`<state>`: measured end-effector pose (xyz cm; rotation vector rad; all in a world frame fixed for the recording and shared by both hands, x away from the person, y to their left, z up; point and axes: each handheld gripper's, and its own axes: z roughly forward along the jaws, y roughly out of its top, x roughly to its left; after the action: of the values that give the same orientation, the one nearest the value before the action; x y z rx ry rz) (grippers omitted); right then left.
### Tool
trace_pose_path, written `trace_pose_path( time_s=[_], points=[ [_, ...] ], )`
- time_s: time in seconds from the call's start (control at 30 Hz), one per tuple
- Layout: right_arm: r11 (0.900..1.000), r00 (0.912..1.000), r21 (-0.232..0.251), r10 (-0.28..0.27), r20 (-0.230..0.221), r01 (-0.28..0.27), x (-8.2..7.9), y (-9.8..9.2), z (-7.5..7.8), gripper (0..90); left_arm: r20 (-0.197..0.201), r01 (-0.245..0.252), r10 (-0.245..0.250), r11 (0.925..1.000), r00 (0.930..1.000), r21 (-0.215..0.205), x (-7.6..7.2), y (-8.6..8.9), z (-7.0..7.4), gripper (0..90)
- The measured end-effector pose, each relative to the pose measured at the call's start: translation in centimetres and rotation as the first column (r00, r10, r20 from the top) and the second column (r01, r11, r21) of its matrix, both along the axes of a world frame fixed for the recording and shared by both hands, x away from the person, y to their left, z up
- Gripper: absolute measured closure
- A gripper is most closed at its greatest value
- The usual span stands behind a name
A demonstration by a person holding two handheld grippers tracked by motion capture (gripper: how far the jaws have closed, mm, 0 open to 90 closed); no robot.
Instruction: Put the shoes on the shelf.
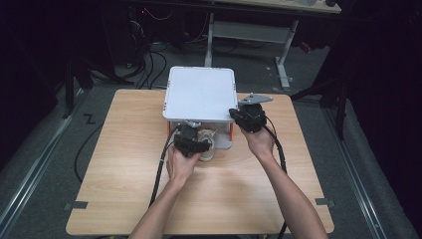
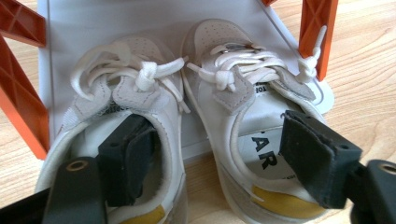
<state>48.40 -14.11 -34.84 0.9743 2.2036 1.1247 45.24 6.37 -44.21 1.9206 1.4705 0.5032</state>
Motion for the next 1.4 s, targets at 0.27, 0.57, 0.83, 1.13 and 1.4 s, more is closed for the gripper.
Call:
trace_pose_path(
  time_s=[0.27,0.57,0.83,1.13,1.4],
  points=[
    [1.000,1.0000,0.006,0.003,0.006,-0.003,-0.1,0.0,-0.1,89.8,-0.017,0.021,-0.022,0.9979,0.9996,-0.062,-0.2,0.7,0.1,20.0],
    [1.000,0.9998,-0.018,0.002,0.021,-0.002,-0.2,0.1,-0.1,89.8,-0.047,-0.002,-0.001,0.9985,0.9989,-0.055,0.1,0.2,0.1,26.0],
    [1.000,0.9996,-0.023,0.003,0.027,-0.003,-0.2,0.2,-0.1,89.8,-0.025,0.017,-0.017,0.9998,0.9996,-0.004,-1.0,0.2,0.5,38.0],
    [1.000,0.9994,-0.030,0.000,0.034,0.001,-0.3,0.3,-0.1,89.8,-0.065,0.040,-0.040,0.9992,0.9971,0.001,-0.6,0.5,0.7,52.0],
    [0.999,0.9992,-0.033,0.004,0.039,-0.002,-0.3,0.3,-0.2,89.8,0.041,0.038,-0.037,0.9987,0.9985,-0.032,-1.6,0.9,1.9,33.4]
  ],
)
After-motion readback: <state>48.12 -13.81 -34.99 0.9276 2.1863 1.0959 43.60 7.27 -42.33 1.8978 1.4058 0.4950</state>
